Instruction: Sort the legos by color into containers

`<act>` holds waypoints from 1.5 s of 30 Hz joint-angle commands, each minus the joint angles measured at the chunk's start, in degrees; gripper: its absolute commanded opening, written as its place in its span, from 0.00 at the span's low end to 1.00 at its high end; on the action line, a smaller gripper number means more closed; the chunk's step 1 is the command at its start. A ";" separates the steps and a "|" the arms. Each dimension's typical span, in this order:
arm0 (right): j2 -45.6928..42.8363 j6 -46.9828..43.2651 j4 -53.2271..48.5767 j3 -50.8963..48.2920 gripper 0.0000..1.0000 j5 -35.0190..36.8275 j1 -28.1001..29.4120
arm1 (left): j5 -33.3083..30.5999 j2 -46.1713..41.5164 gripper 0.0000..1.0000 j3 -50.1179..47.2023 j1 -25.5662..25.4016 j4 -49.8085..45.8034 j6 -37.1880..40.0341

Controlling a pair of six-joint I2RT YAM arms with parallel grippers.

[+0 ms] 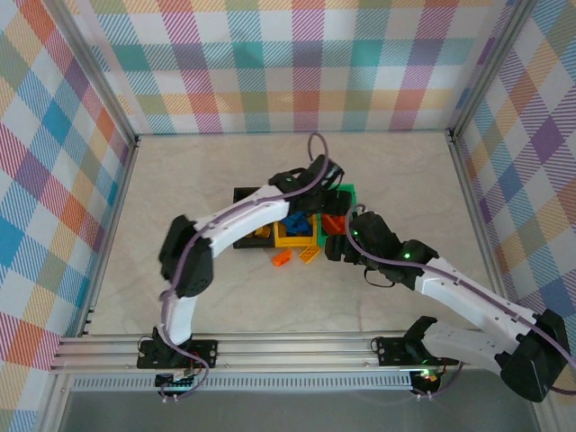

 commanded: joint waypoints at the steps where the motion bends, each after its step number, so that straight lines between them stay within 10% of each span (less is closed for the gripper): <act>1: 2.90 -0.82 3.77 -1.11 0.87 -4.53 0.10 | 0.07 -12.10 0.96 -9.32 1.56 4.51 -2.69; 9: 14.95 1.54 11.40 -0.26 0.85 -7.21 0.55 | -4.24 -34.85 1.00 -38.35 1.64 6.38 -8.27; 17: 25.84 0.47 13.87 4.33 0.85 -5.02 0.17 | -2.09 -38.65 1.00 -54.75 4.15 11.87 -12.34; 45: 37.76 -5.91 15.80 16.00 0.87 -8.51 -6.06 | -2.04 -14.89 1.00 -42.98 13.75 20.41 -3.24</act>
